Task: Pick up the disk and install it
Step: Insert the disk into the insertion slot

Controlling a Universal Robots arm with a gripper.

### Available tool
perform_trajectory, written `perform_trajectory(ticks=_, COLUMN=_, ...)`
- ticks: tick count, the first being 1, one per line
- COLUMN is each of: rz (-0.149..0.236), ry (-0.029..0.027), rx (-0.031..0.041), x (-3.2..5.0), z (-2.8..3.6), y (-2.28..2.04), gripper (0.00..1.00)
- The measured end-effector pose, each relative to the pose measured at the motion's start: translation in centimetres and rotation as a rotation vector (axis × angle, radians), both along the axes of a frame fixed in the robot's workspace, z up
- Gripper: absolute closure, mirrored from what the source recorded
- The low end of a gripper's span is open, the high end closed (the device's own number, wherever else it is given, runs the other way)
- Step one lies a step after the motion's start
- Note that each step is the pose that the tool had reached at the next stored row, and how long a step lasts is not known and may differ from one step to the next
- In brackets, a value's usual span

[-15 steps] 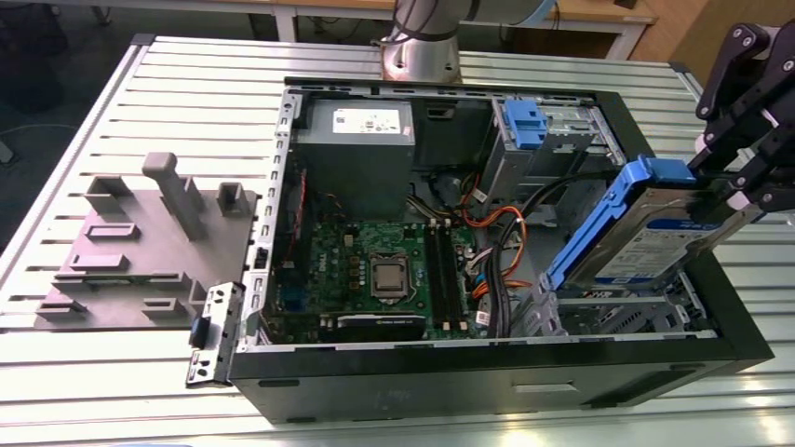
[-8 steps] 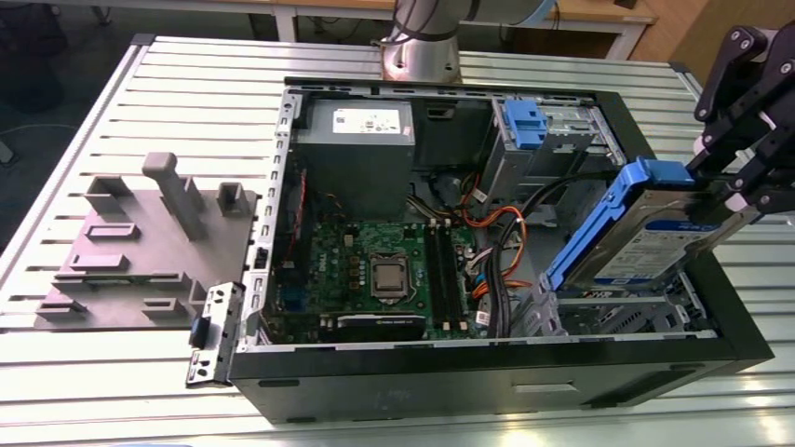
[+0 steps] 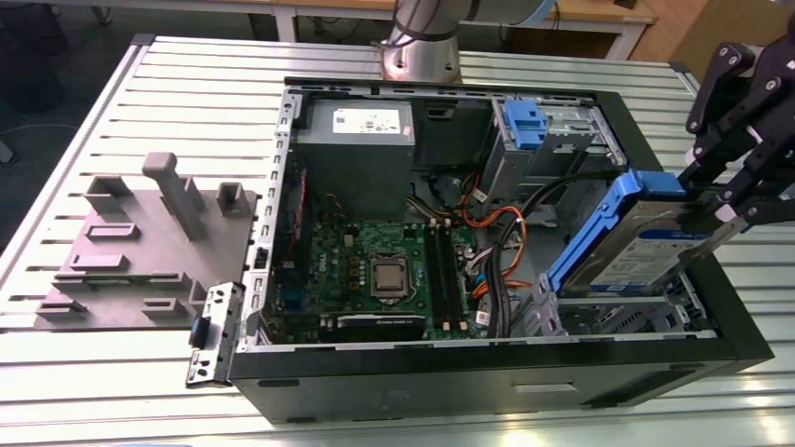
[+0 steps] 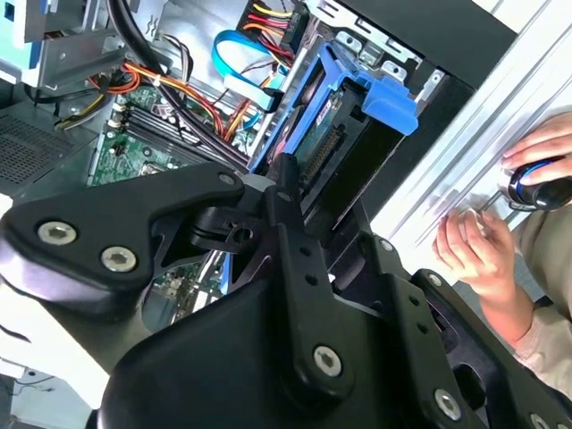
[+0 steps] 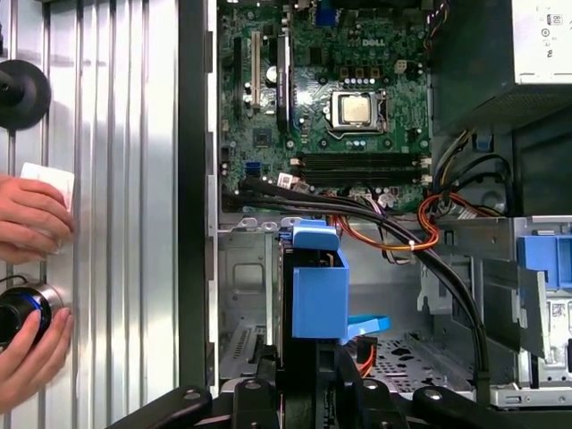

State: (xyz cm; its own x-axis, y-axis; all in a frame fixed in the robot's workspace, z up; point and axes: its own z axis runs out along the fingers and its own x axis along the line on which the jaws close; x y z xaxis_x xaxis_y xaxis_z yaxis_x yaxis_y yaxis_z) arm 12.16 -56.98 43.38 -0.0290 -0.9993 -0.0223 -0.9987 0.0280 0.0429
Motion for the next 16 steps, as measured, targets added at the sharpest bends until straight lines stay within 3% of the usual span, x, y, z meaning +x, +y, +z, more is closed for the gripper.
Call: perform_trajectory(ticks=16, rz=0.000, ry=0.0000, rx=-0.0001, x=0.00, z=-2.88, y=-0.05, gripper=0.65)
